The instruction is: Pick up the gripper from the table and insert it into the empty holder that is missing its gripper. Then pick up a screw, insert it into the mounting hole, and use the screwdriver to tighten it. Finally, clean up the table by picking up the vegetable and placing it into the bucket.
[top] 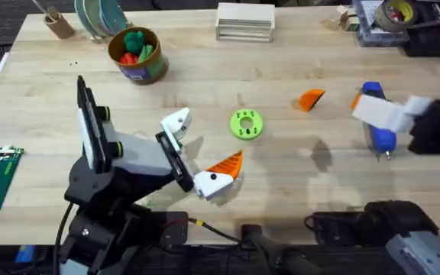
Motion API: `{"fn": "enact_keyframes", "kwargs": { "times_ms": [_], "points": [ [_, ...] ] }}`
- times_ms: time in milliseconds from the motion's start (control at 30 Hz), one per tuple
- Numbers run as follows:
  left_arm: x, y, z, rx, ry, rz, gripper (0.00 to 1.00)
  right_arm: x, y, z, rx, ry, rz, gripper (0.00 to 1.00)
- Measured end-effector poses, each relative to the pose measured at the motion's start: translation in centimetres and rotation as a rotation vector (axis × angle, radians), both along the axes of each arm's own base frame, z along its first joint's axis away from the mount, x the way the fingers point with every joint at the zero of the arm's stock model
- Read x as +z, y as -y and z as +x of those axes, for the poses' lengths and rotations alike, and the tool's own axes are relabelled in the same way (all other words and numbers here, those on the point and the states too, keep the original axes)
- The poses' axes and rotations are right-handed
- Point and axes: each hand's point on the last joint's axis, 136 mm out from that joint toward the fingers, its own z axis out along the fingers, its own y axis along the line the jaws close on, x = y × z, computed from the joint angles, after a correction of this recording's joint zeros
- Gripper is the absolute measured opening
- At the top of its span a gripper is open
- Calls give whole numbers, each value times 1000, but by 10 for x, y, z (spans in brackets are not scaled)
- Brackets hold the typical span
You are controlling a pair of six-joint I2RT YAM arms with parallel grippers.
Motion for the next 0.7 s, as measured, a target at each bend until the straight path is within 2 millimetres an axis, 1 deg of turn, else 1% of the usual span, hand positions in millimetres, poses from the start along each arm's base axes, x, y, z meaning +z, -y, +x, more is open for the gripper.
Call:
{"fn": "enact_keyframes", "kwargs": {
  "times_ms": [133,233,400,567,633,700],
  "points": [
    [0,0,0,0,-1,0,993,-11,-2,20,78,-113,-70,993],
    [0,0,0,0,-1,0,993,-23,-4,37,132,-195,-109,991],
    [0,0,0,1,0,0,994,-60,-6,69,177,-326,-127,992],
    [0,0,0,1,-1,0,993,-95,-19,82,274,-431,-132,991],
    [0,0,0,1,-1,-1,993,-106,-22,88,307,-448,-166,992],
    [0,0,0,1,-2,-1,993,-116,-22,96,320,-457,-224,992]
  ]
}}
